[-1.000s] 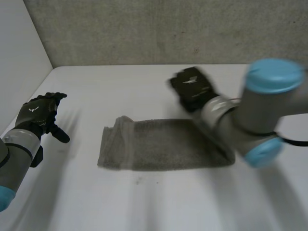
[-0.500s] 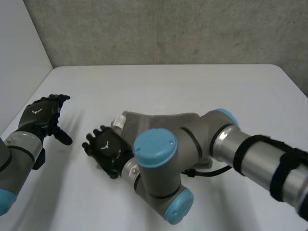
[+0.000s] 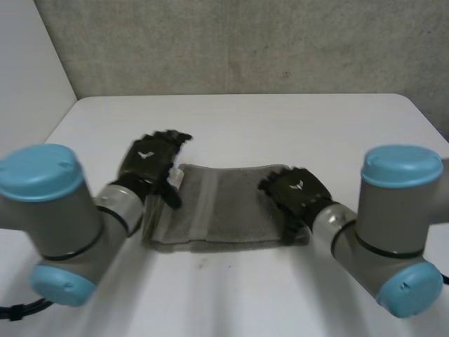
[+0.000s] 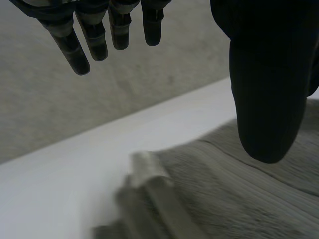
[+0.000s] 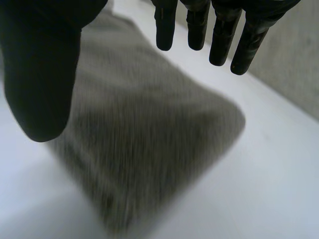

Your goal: Fold the towel.

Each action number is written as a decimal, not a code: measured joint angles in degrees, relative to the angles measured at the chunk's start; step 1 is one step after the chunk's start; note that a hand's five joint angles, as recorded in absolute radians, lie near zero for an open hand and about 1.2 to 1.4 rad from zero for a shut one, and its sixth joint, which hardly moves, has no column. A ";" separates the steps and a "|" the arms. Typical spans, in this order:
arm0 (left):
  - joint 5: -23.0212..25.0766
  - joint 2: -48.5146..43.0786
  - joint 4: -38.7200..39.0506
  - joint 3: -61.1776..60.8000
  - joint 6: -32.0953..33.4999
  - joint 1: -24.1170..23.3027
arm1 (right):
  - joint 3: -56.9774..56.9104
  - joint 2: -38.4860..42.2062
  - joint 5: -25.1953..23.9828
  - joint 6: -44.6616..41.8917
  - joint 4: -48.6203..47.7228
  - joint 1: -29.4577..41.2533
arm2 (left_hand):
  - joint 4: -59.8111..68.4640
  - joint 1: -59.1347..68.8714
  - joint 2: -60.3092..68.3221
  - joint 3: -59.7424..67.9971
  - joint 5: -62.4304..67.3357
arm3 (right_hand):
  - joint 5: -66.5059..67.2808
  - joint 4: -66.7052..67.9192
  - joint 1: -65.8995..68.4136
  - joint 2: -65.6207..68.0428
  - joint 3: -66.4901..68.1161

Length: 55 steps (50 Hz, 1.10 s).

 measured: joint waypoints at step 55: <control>-14.70 15.67 -6.42 -10.42 0.32 7.00 | -18.84 16.74 -7.14 -28.11 -2.46 21.21 | 0.00 0.00 -0.02 0.00 0.00 | 33.49 31.77 24.57 31.17 33.44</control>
